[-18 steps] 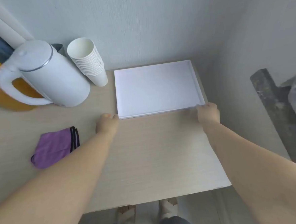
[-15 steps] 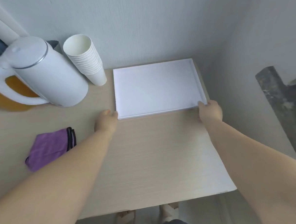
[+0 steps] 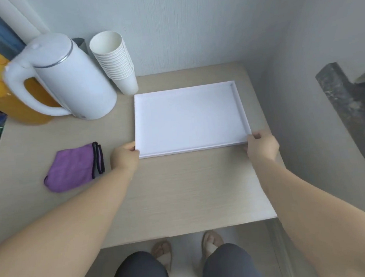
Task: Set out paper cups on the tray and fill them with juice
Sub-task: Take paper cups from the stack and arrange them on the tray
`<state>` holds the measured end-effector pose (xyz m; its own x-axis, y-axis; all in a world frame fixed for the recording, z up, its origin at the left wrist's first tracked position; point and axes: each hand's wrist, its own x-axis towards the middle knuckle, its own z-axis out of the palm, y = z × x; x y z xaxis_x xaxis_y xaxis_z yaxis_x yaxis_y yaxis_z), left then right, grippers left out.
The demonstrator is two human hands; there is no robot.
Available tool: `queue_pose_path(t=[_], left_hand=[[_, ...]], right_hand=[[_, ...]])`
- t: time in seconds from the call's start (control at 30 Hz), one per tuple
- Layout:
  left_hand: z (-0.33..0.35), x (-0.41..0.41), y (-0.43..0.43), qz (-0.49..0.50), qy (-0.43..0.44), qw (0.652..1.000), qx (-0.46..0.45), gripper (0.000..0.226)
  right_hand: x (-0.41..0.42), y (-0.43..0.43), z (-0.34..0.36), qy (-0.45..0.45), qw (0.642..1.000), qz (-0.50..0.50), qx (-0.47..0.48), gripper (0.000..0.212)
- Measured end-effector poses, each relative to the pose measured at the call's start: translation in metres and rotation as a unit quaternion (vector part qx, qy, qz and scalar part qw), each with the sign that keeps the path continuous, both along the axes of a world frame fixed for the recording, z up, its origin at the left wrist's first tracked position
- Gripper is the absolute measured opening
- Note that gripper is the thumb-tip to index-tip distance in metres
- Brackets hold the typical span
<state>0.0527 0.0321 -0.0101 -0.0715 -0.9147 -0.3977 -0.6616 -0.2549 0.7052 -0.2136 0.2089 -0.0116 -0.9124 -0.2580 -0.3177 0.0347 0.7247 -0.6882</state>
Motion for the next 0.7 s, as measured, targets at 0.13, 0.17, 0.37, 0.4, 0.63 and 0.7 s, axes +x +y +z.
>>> queue_pose_path(t=[0.13,0.17,0.37,0.4,0.63,0.7], left_hand=[[0.008,0.048,0.038,0.001,-0.006,1.0,-0.018,0.038],[0.009,0.059,0.047,-0.003,-0.009,1.0,-0.02,0.038],[0.014,0.108,0.083,0.002,-0.017,1.0,-0.009,0.037],[0.014,0.112,0.088,0.001,-0.02,1.0,-0.008,0.037],[0.011,0.127,0.105,-0.012,-0.043,0.999,-0.009,0.036],[0.013,0.127,0.107,-0.025,-0.053,0.998,-0.008,0.036]], right_hand=[[0.05,0.035,0.0,-0.023,1.0,0.014,-0.005,0.009],[0.06,0.043,-0.002,-0.026,1.0,0.014,-0.003,0.008],[0.102,0.074,0.0,-0.019,0.999,0.036,0.02,0.02],[0.106,0.077,0.0,-0.015,0.999,0.041,0.028,0.021],[0.117,0.086,0.001,0.001,0.994,0.074,0.082,0.03],[0.117,0.086,0.001,0.0,0.993,0.08,0.091,0.032]])
